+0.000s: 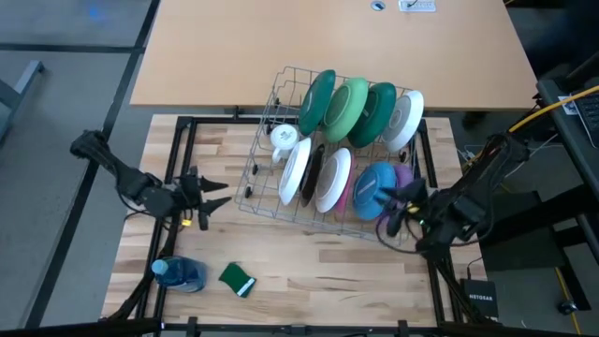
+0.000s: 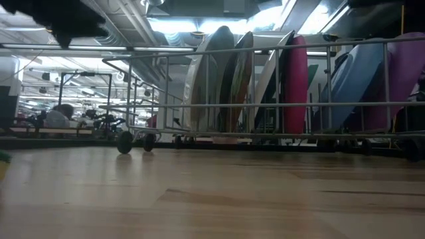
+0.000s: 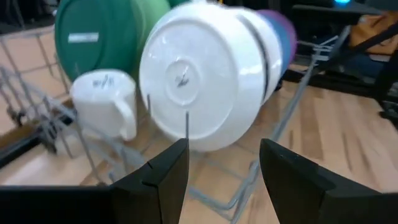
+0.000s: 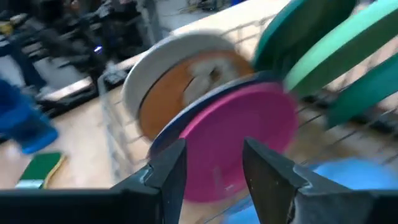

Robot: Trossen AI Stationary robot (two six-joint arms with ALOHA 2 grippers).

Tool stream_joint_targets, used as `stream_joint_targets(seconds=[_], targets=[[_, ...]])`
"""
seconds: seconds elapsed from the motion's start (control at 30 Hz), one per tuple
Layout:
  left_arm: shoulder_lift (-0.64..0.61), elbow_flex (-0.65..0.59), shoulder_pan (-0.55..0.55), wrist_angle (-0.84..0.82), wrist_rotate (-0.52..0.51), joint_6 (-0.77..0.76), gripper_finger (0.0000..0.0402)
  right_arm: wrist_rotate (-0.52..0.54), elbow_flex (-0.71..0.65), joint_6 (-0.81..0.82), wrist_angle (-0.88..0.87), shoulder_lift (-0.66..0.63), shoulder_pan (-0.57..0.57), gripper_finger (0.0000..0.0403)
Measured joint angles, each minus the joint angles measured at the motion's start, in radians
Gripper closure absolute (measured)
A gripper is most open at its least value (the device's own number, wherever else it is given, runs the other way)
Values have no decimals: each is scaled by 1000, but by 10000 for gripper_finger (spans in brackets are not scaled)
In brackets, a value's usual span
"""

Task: Sort dishes
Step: Return to Home Position

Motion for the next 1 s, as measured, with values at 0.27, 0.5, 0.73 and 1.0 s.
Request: stream_joint_targets(seconds=[0.27, 0.5, 0.73, 1.0], targets=[[1, -138, 67, 150, 0, -52, 218, -192, -214, -419, 755, 10, -4, 246], [0, -174, 119, 269, 9, -4, 218, -687, -257, -997, 1414, 20, -101, 246], [-4, -174, 133, 284, 11, 89, 218, -1053, -257, -1336, 1494, -63, -262, 246], [-98, -174, 133, 264, 11, 229, 218, -976, -257, -1260, 1114, -331, -364, 246]])
